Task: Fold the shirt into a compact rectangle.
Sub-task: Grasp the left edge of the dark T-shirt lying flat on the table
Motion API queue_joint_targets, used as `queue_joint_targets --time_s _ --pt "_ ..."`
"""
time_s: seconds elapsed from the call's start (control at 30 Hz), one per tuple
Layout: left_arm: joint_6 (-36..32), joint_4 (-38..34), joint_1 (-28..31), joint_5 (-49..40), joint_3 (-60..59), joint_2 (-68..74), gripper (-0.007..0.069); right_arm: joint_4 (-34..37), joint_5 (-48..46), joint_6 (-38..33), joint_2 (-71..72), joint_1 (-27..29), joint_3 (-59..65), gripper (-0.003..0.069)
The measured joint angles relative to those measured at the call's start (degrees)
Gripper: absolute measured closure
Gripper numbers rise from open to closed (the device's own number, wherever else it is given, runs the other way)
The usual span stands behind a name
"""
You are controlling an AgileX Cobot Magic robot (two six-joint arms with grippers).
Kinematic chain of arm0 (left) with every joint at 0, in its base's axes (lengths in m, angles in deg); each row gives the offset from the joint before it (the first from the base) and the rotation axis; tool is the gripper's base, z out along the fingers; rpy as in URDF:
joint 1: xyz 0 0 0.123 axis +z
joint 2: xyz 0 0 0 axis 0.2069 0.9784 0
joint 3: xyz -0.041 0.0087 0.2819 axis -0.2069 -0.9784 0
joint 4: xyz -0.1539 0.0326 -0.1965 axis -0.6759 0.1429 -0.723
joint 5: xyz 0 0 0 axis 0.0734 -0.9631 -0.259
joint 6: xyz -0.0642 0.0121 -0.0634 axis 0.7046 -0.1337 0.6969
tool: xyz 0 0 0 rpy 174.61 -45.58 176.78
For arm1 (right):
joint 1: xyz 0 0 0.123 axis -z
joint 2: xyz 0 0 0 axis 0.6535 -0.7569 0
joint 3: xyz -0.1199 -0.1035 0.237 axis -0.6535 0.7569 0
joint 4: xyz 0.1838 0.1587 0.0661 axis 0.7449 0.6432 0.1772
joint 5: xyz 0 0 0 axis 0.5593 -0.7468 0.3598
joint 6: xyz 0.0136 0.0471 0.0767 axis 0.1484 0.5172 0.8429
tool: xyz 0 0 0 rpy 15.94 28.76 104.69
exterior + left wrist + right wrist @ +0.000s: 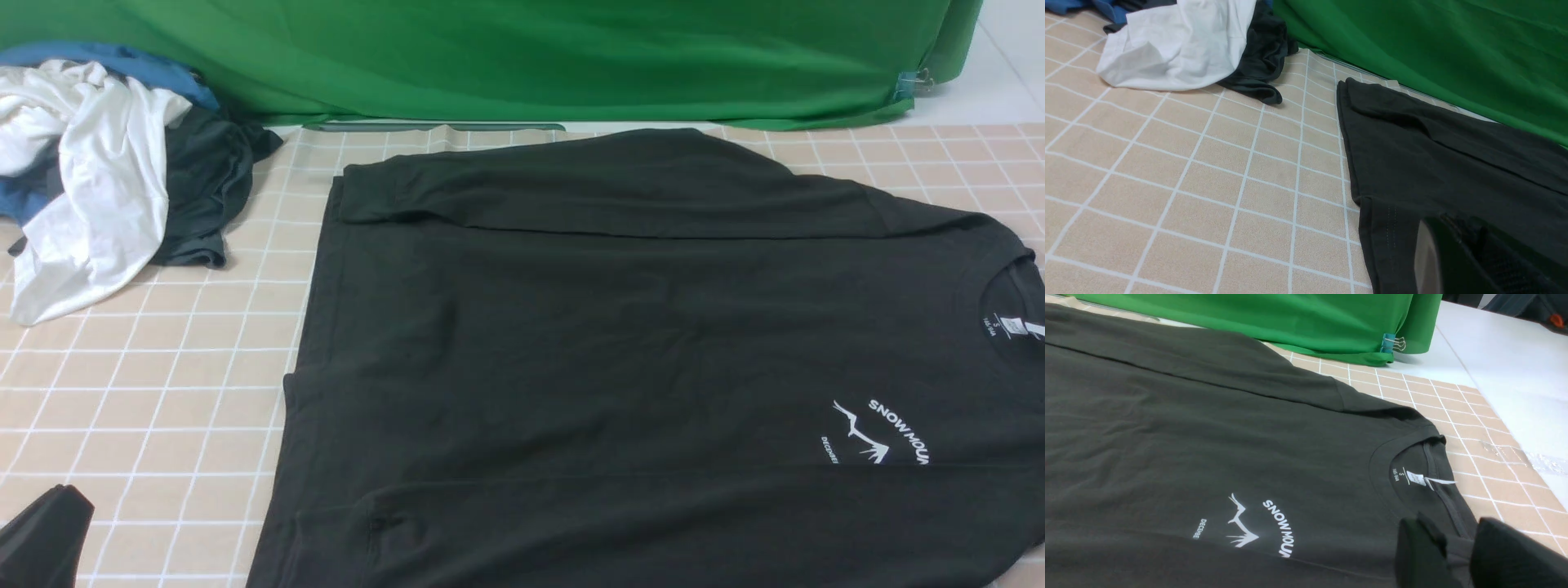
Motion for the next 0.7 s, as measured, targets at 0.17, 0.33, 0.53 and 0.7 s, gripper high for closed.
queue_joint_targets --time_s 0.17,0.33,0.53,0.7 --pt "0.00 0.00 0.00 0.00 0.00 0.00 0.0610 0.00 0.00 0.00 0.00 0.00 0.00 0.0421" --pt "0.00 0.00 0.00 0.00 0.00 0.00 0.0610 0.00 0.00 0.00 0.00 0.00 0.00 0.0420" --pt "0.00 0.00 0.00 0.00 0.00 0.00 0.0610 0.00 0.00 0.00 0.00 0.00 0.00 0.0419" --pt "0.00 2.31 0.00 1.32 0.00 0.00 0.0610 0.00 0.00 0.00 0.00 0.00 0.00 0.0420"
